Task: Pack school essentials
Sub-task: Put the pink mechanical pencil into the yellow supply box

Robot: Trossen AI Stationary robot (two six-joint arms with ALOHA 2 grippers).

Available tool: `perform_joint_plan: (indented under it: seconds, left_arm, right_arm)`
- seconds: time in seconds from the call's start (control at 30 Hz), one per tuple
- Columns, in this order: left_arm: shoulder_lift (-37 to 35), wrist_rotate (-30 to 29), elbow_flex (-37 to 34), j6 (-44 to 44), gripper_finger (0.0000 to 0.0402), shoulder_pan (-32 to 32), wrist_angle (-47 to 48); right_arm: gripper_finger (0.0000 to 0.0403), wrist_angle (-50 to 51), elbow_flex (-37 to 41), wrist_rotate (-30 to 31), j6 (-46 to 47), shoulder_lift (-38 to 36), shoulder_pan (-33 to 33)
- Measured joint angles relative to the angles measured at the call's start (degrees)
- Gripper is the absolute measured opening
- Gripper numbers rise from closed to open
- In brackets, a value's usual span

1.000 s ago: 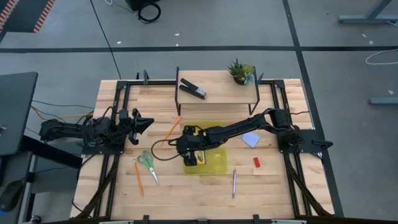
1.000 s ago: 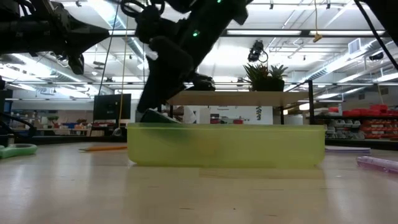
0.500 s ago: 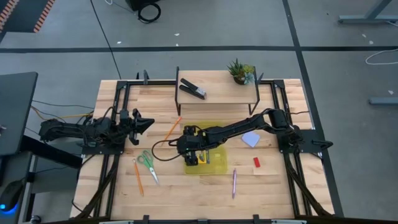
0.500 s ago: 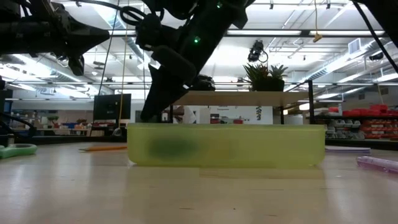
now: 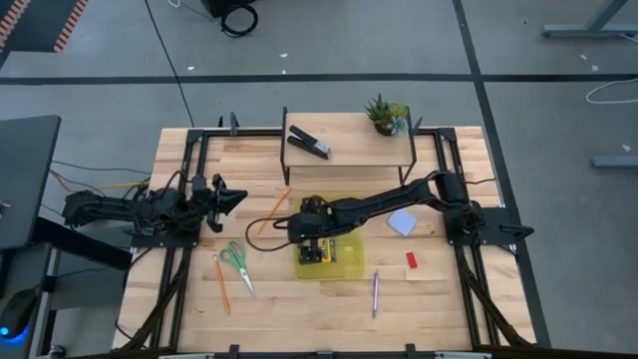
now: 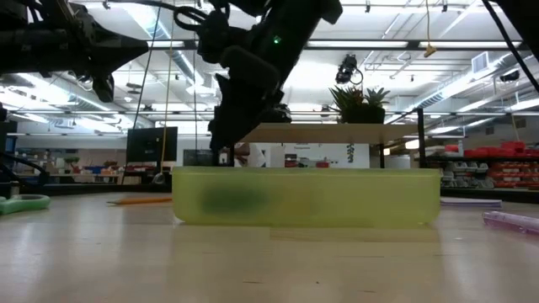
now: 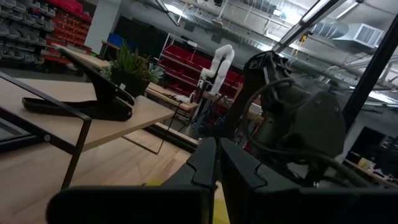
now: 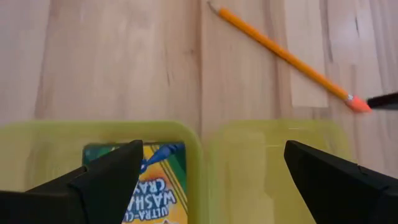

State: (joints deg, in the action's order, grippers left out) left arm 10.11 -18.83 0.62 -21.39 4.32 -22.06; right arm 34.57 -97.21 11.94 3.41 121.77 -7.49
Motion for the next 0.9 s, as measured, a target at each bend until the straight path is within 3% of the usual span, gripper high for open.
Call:
perform_joint_plan:
  seconds: [0.33, 0.67, 0.9]
  left_arm:
    - [0.01, 0.0, 0.0, 0.0, 0.0036, 0.0, -0.13]
    - [0.02, -0.01, 0.0, -0.03, 0.0025, 0.0, -0.2]
    - [0.02, 0.0, 0.0, -0.04, 0.0033, 0.0, -0.2]
  right_arm:
    - [0.04, 7.51, 0.05, -1.84, 0.72, -3.68, -1.04]
    - [0.04, 23.54, 0.04, -12.07, 1.39, -9.91, -5.25]
    - [0.0392, 25.18, 0.48, -18.73, -4.77, -10.51, -13.1]
